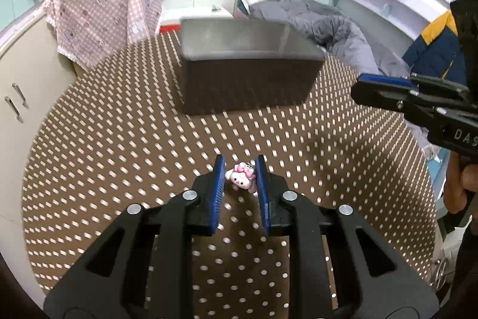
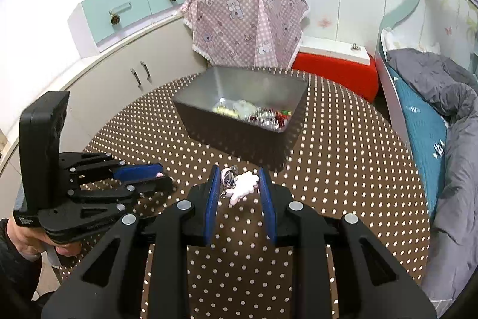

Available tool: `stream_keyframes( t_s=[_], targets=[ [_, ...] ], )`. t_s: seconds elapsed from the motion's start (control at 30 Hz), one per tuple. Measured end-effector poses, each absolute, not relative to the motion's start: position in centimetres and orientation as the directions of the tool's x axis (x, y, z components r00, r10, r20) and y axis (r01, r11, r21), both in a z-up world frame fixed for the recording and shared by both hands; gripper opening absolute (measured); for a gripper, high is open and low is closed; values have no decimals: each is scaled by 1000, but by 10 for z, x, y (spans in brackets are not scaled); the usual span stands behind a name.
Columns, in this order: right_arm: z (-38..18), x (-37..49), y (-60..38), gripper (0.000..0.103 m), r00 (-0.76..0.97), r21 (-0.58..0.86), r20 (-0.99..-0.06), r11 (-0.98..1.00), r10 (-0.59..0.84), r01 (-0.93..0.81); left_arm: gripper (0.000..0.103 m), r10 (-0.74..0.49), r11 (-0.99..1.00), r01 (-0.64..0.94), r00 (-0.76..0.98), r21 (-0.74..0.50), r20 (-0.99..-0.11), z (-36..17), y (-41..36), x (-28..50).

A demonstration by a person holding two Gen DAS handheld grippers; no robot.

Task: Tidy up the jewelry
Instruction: 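Carry both bunny charms over the metal box and open both tools to release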

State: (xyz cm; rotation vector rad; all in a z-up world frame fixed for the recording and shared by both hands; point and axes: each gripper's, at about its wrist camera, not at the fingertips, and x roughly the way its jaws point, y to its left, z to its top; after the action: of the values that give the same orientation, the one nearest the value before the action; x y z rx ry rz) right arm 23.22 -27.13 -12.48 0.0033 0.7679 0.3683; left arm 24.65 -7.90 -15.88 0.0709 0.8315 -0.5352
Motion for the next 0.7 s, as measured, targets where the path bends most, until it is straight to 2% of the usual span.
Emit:
stream_keyframes(
  t_s=[0.4, 0.53, 0.7],
  targets=[
    [-43, 273, -261, 24, 747, 103, -554, 920, 369, -378, 21, -450, 872, 479, 704, -101, -549, -52, -65, 279],
    [-37, 301, -260, 24, 729, 179, -547, 908, 411, -378, 21, -475, 863, 488, 696, -130, -539, -41, -76, 300],
    [-48, 321, -258, 24, 697, 255, -561, 895, 445, -366, 21, -484, 857, 491, 665, -156, -568, -51, -89, 326]
  ],
)
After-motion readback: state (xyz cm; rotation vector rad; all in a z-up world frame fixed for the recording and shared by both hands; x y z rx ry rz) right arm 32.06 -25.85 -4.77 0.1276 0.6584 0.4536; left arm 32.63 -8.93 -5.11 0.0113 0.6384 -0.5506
